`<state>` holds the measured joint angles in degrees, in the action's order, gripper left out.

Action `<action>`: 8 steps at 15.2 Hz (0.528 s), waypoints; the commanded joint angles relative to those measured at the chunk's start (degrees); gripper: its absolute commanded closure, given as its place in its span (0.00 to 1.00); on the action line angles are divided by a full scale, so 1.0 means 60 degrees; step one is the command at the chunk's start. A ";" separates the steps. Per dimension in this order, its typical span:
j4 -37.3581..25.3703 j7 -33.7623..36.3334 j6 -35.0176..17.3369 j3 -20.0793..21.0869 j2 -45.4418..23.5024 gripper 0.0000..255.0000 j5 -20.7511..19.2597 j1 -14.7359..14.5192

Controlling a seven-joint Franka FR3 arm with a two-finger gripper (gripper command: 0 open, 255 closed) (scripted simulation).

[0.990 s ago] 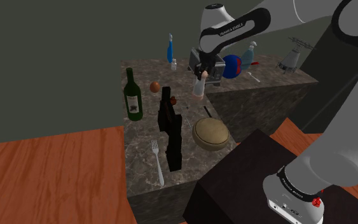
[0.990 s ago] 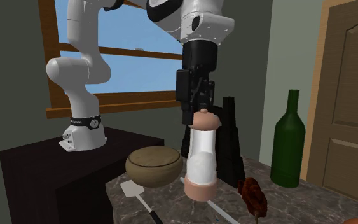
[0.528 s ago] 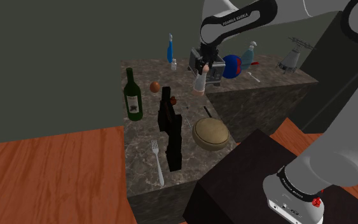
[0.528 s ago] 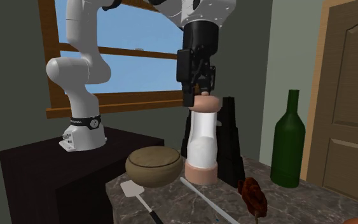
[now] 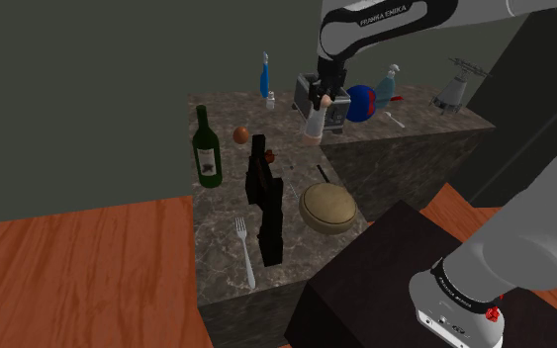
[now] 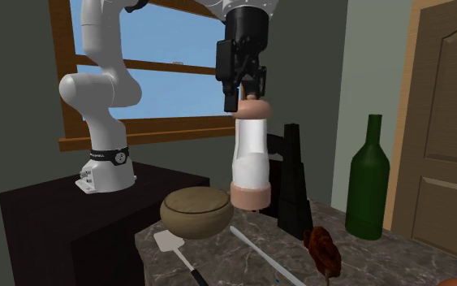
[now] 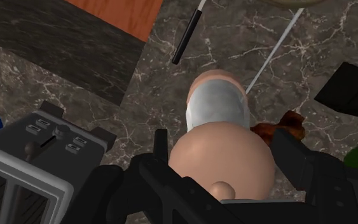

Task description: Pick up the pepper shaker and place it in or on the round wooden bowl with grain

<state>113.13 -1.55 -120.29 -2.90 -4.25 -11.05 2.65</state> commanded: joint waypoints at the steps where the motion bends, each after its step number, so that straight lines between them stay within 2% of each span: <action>1: 0.0705 0.0185 0.0044 0.0075 0.0714 1.00 -0.0049 -0.0093; 8: 0.2856 0.0799 0.0520 0.0455 0.3225 1.00 -0.0044 -0.0402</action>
<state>128.24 2.66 -117.45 -0.53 12.90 -11.37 0.51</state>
